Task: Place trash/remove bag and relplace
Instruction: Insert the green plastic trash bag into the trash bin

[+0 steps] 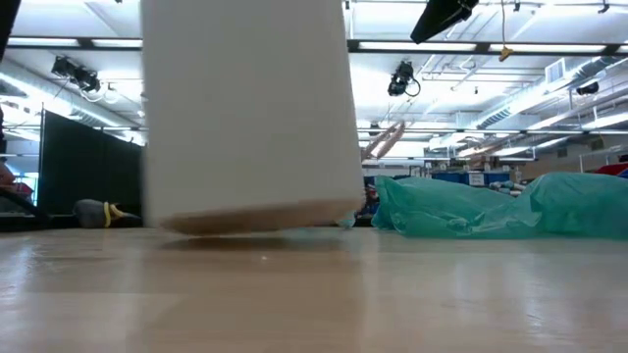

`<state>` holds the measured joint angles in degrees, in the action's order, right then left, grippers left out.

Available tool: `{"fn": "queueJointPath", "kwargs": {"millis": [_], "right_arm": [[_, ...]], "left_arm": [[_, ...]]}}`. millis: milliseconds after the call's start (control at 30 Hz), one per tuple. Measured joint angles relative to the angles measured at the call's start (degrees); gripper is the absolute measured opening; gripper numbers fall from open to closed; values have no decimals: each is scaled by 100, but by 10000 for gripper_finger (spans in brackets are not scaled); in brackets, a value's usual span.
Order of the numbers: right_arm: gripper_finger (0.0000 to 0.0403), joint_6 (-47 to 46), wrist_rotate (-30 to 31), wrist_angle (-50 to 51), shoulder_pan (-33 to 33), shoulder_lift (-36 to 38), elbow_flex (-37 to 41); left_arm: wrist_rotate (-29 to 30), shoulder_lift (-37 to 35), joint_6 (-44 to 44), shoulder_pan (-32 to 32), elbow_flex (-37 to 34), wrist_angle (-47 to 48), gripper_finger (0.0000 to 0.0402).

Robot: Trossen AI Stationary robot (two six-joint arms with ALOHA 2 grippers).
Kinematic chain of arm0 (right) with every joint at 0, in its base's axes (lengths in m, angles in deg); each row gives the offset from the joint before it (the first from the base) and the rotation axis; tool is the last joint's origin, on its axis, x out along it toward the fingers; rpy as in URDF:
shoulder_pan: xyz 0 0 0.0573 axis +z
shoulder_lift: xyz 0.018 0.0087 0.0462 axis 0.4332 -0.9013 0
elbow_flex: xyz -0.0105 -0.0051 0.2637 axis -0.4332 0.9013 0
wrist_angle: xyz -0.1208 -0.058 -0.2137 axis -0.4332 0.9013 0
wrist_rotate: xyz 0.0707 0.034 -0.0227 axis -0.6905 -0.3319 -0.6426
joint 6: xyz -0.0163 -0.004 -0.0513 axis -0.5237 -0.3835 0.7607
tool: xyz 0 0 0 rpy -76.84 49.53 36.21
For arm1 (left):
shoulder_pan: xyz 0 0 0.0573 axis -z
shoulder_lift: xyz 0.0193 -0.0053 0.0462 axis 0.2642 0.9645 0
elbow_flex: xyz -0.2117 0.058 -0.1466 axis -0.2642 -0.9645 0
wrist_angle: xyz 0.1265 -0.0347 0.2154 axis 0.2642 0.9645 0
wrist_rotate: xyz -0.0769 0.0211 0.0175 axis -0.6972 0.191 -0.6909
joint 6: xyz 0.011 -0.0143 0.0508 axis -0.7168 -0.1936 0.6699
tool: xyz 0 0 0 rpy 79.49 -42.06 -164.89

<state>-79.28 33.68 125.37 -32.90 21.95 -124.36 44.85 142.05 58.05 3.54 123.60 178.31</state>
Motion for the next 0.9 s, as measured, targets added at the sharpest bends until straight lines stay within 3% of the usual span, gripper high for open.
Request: {"fn": "queueJointPath", "kwargs": {"millis": [600,900], "right_arm": [[132,3,-157,0,-252,0,0],[132,54,-158,0,-253,0,0]], "left_arm": [[-717,374,147,8,-9,56,18],[-738,374,288,8,-9,56,72]]}}
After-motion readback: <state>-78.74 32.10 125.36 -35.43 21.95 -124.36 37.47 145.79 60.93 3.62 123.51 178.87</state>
